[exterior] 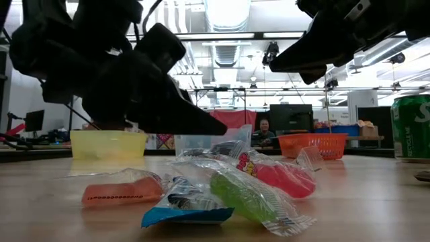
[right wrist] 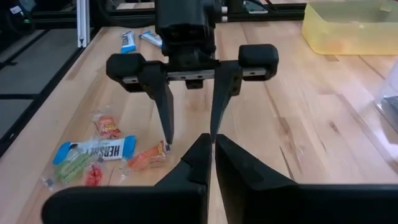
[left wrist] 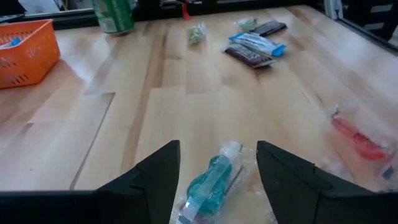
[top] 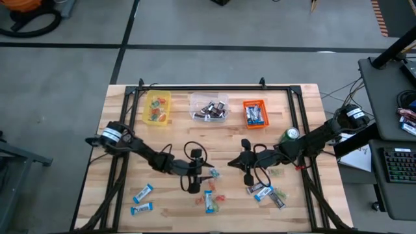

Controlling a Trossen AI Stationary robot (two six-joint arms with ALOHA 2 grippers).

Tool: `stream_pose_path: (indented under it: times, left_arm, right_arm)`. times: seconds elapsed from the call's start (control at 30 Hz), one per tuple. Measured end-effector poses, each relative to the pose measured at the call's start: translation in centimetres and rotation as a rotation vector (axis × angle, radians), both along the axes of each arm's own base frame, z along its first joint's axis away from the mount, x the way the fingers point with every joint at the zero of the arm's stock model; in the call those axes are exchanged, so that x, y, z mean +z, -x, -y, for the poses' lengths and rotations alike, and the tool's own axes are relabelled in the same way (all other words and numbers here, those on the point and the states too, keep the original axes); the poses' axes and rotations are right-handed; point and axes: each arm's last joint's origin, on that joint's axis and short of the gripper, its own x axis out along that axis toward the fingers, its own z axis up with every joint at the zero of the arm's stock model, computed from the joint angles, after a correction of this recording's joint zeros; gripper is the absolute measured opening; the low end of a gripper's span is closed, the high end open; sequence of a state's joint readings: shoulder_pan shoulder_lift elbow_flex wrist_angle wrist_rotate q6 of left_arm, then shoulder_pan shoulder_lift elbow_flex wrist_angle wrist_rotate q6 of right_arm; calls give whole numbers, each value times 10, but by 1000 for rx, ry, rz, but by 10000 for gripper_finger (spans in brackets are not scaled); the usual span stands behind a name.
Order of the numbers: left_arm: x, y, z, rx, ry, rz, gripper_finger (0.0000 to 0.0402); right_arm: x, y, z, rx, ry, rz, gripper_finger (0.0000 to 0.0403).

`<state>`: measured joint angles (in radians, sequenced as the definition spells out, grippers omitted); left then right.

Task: Organize candy in baskets
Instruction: Put the blue gummy into the yellow bin

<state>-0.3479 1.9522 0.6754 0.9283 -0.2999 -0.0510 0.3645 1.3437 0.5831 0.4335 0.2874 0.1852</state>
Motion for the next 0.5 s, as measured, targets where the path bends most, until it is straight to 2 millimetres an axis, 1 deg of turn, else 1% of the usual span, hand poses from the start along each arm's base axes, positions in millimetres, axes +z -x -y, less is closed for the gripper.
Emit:
stream_pose_path:
  times: [0.33, 0.5]
  left_arm:
    - [-11, -2, -6, 9, -25, -31, 196]
    - [-13, -2, -8, 27, 3, -35, 196]
  right_arm:
    - [0, 0, 0, -9, -22, -2, 12]
    - [-1, 0, 0, -10, -22, -4, 12]
